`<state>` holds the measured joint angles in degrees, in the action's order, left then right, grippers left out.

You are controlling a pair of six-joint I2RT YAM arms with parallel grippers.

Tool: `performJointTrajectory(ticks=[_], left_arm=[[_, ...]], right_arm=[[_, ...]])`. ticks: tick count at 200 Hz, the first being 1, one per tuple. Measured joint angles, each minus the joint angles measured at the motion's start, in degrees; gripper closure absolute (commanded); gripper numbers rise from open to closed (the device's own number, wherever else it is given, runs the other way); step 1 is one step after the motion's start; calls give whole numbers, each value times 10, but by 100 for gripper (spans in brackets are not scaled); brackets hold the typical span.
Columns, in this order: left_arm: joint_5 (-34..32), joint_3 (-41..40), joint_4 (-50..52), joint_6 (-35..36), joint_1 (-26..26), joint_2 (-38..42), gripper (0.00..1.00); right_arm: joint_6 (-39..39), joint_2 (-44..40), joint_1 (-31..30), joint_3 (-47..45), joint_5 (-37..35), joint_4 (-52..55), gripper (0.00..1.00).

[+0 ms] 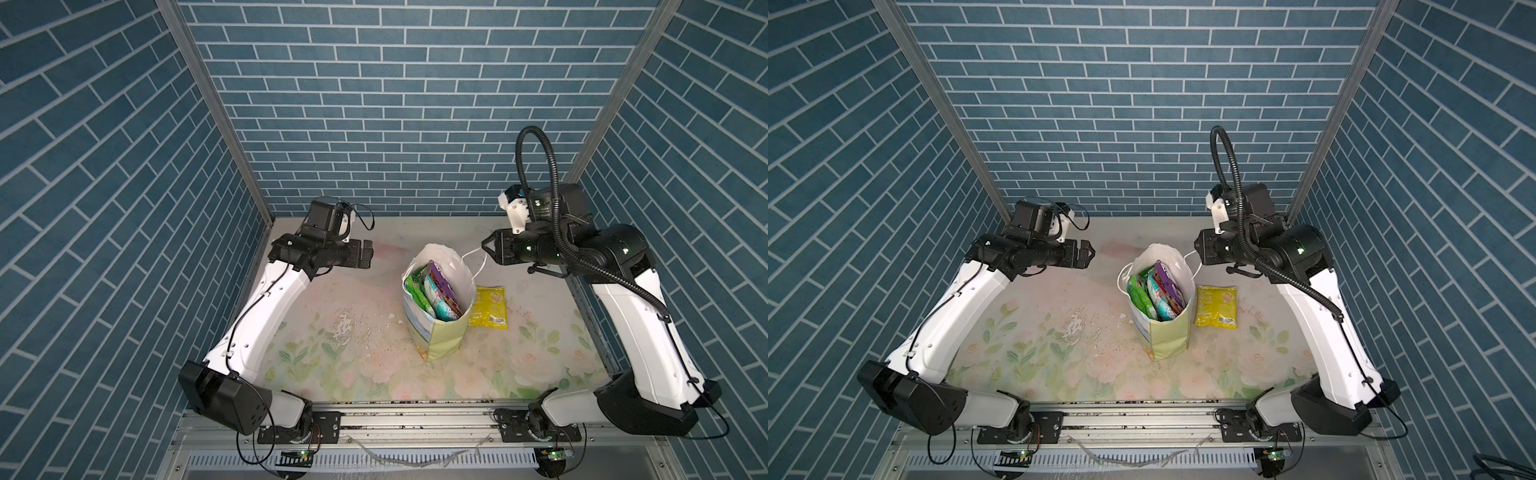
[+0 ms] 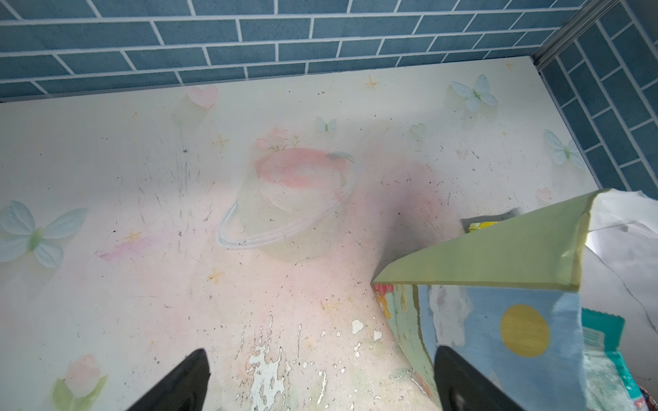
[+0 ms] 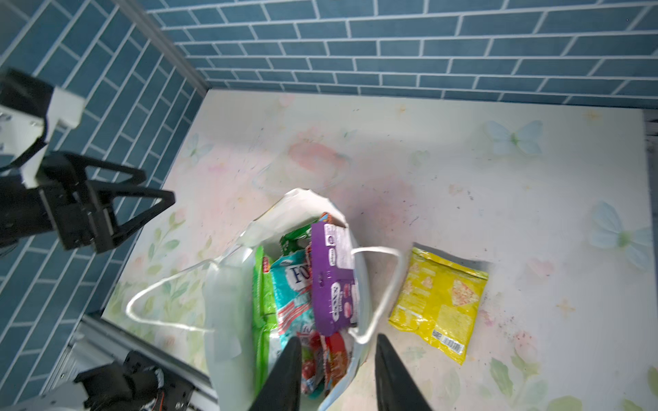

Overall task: Take the snacks out of the paper bag
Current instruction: Pick up the snack from the paper bag.

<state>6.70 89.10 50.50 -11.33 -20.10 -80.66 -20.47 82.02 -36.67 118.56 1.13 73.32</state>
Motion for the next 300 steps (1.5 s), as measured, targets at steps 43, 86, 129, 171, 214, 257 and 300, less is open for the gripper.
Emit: performJointTrajectory(ticks=[43,86,129,171,214,257,300], left_arm=[[-2,0,8,0,0,1,1],[-15,-15,12,1,0,19,0],[-30,-42,11,3,2,42,0],[-41,-60,10,3,23,70,0],[-48,-95,2,-2,76,122,0],[-45,-120,-3,-14,105,142,0],[-41,-120,-8,-15,105,142,1]], right_arm=[[-1,70,-67,6,17,28,64],[-7,119,-97,-19,17,50,64],[-17,148,-111,-36,18,54,64],[-24,163,-120,-46,23,47,64],[-34,174,-123,-65,11,35,63],[-38,178,-123,-70,1,20,64],[-40,190,-123,-70,-6,11,64]])
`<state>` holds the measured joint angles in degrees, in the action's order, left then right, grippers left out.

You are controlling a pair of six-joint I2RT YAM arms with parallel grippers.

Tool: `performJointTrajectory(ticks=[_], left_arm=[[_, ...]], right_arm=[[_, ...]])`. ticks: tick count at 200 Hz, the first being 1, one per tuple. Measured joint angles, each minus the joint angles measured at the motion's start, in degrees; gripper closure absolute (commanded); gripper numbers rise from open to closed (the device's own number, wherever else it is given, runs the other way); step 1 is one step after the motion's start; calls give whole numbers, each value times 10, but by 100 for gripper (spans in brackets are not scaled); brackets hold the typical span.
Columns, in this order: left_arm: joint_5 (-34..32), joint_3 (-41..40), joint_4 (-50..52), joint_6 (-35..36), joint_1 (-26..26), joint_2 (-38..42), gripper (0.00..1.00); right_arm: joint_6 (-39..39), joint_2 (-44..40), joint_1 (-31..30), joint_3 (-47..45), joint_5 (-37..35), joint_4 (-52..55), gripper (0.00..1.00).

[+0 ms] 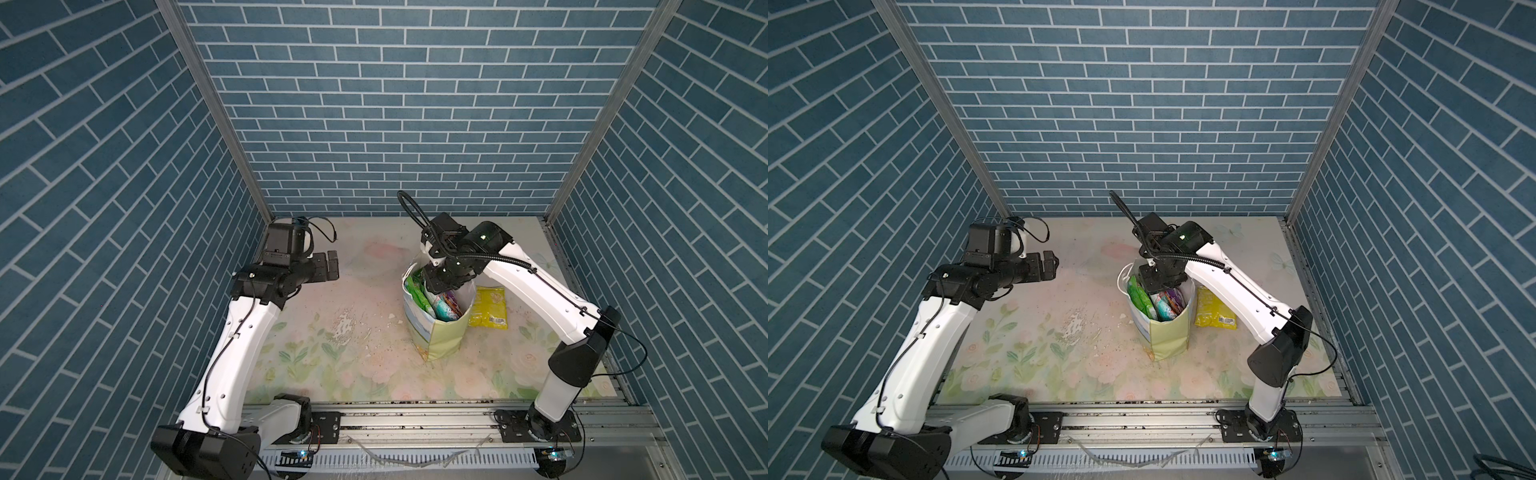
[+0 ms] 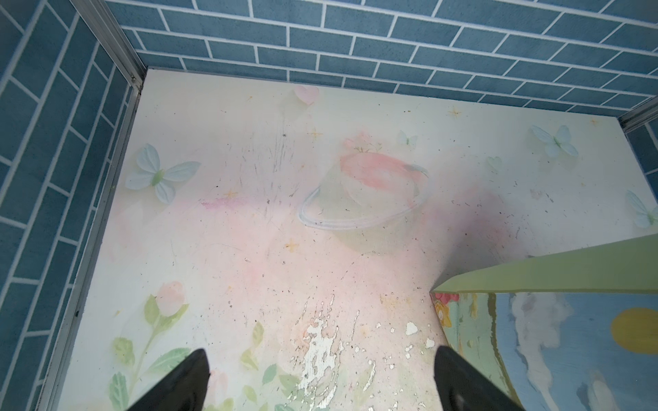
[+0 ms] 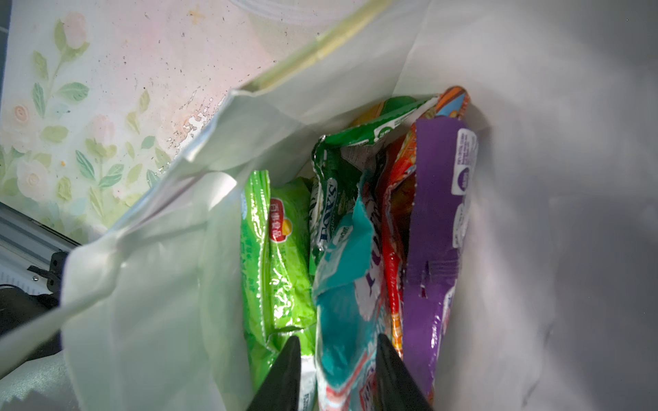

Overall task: Take the snacks out of the paper bag
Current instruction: Pick up the snack from the paper bag.

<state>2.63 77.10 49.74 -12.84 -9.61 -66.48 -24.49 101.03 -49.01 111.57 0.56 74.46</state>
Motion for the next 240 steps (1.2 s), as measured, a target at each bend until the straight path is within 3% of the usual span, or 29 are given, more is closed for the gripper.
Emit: performJointTrajectory(ticks=[53,126,240], left_arm=[[1,1,-4,2,0,-6,0],[11,13,-5,11,0,-33,1],[44,31,-17,16,0,-67,1]], right_arm=[[-12,10,0,0,-8,-1,68],[-26,14,-1,-1,-15,0,100],[-32,11,-1,2,-13,-4,100]])
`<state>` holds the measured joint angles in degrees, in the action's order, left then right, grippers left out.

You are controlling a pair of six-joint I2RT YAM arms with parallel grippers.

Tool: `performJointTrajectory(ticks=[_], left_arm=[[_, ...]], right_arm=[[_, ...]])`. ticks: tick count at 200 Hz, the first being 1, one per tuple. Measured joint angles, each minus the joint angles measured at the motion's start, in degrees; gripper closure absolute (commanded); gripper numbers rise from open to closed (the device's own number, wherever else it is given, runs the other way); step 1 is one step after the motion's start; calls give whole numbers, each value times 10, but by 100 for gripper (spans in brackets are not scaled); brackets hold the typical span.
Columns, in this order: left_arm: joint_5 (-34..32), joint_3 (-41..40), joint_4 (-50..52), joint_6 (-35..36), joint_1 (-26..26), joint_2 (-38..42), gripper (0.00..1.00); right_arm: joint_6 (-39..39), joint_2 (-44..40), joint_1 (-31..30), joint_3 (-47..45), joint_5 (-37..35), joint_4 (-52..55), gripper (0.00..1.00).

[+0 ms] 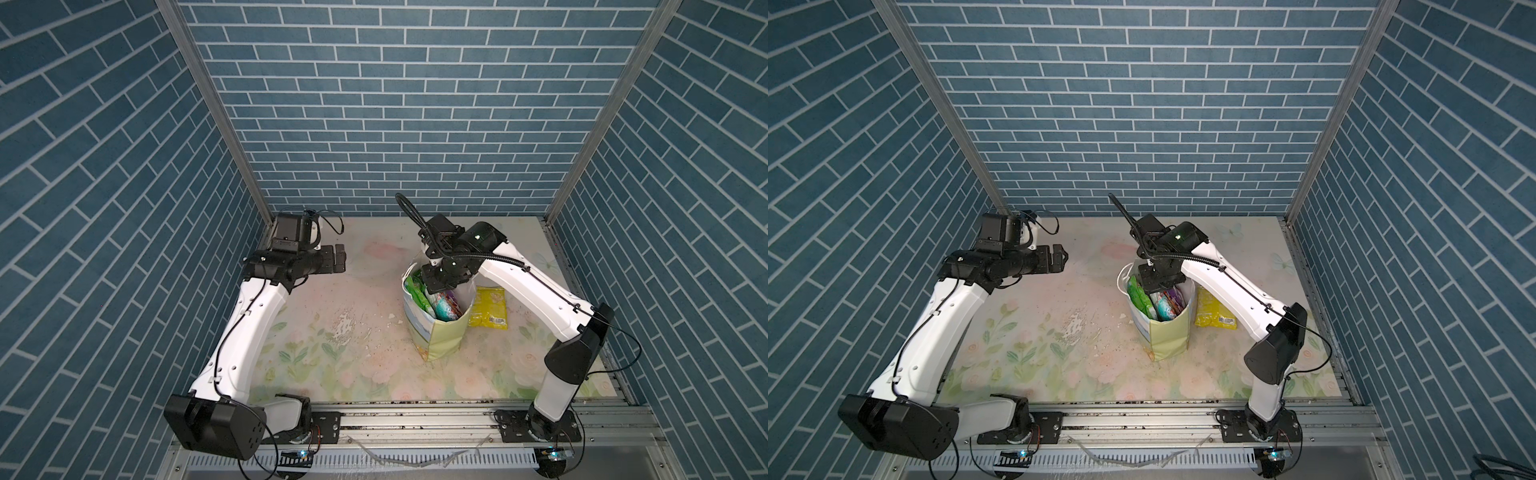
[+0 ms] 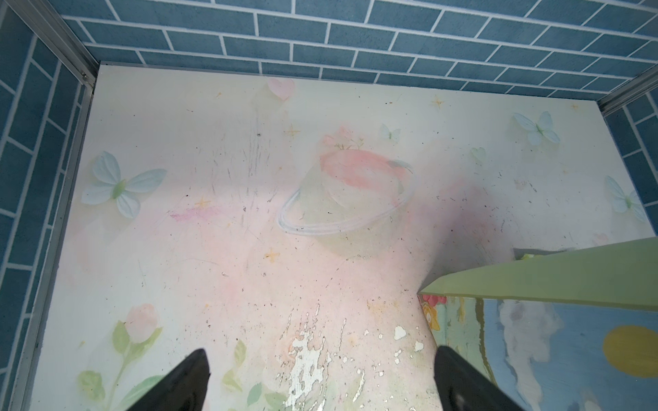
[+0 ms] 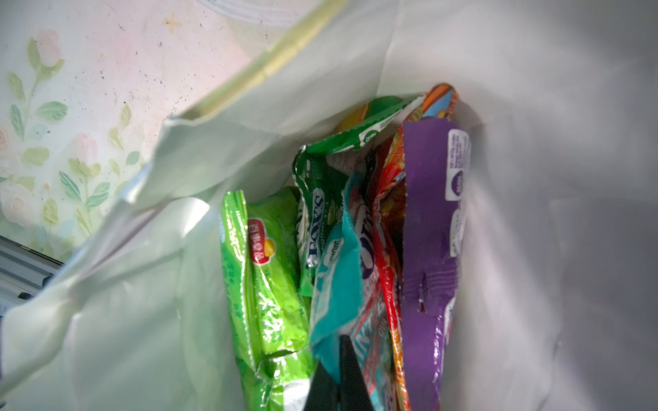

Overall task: Take the snacks out of the paper bag
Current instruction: Pick up the snack from the paper bag.

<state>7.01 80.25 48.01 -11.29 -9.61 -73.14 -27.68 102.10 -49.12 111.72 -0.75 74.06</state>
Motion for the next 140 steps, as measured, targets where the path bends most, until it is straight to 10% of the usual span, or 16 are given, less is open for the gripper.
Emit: performJointTrajectory(ticks=[140], left_arm=[[7,37,1,16,-25,-13,0]], right_arm=[[12,0,10,197,-17,50,100]])
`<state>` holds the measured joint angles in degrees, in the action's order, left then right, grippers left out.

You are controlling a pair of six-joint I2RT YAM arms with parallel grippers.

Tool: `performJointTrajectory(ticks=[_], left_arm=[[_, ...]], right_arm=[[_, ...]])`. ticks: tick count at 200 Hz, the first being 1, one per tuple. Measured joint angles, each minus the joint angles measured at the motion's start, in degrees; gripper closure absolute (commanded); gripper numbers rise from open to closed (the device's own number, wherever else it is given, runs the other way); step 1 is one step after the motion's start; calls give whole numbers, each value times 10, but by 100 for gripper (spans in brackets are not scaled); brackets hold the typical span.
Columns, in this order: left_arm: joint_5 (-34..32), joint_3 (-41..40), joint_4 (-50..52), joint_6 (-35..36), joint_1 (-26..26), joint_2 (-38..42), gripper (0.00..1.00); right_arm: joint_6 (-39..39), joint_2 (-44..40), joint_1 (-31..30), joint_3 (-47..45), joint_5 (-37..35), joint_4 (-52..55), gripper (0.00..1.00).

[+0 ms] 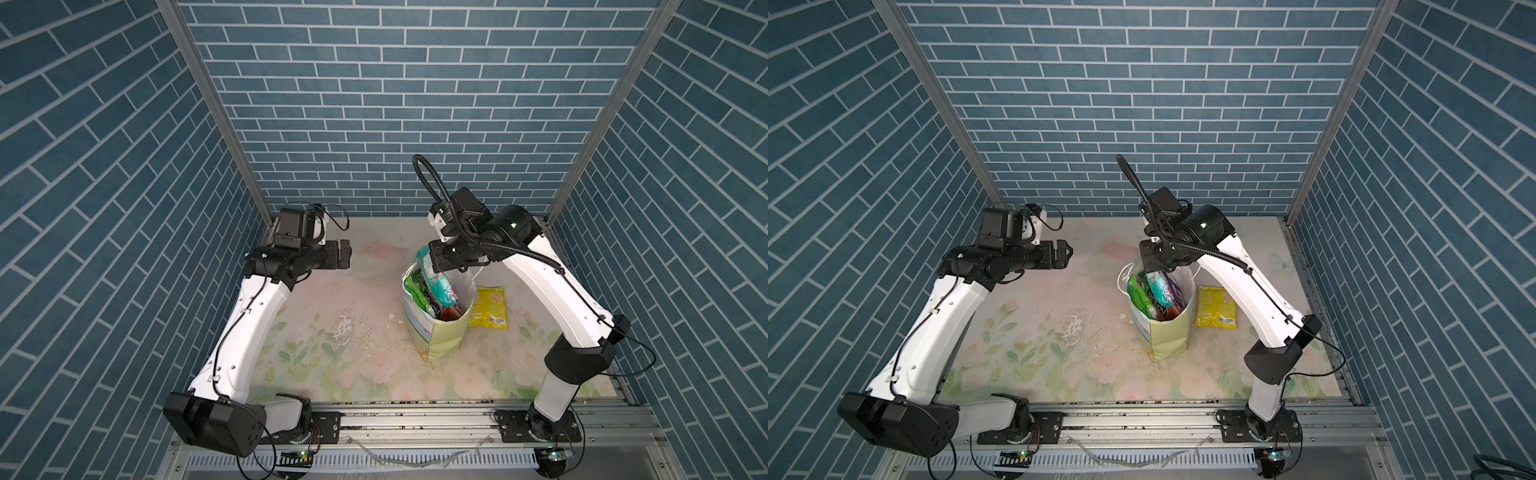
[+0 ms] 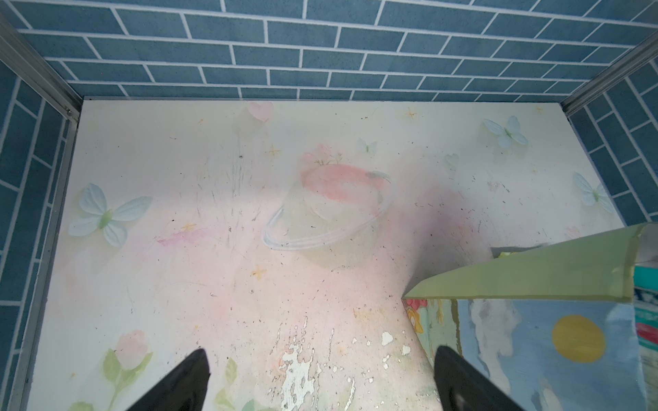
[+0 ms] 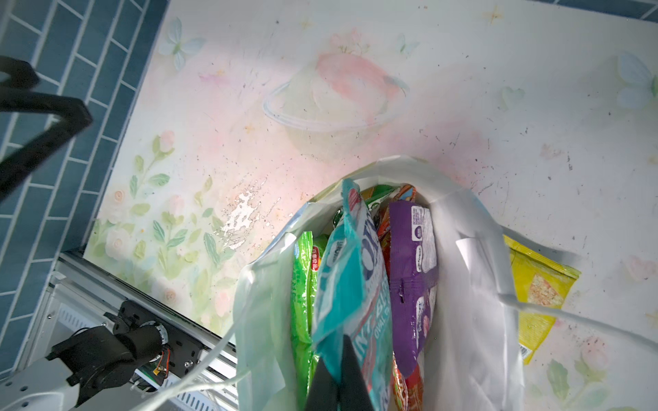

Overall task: Take the snacks out of the paper bag
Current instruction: Pick up the snack from the paper bag, then place the snack at the middle-right of the table.

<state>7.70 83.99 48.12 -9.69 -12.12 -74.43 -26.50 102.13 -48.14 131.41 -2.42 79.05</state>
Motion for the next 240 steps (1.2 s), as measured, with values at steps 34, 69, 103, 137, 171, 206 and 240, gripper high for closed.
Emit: performJointTrajectory(ticks=[34,69,103,137,171,206,240], left_arm=[[-2,12,4,4,-8,-6,0],[-2,34,10,8,-10,-15,0],[-1,41,11,11,-10,-22,0],[-1,47,15,14,-10,-29,1],[-1,61,14,16,-10,-39,0],[-1,66,12,16,-13,-41,0],[0,66,12,19,-22,-44,0]], right_arm=[[9,0,14,70,-2,15,100],[14,-9,38,106,-5,14,100],[14,-46,78,94,7,-18,100],[14,-99,116,85,15,-61,100],[14,-141,147,85,10,-80,100],[15,-167,170,85,-30,-74,100],[14,-190,189,69,-94,-36,100]])
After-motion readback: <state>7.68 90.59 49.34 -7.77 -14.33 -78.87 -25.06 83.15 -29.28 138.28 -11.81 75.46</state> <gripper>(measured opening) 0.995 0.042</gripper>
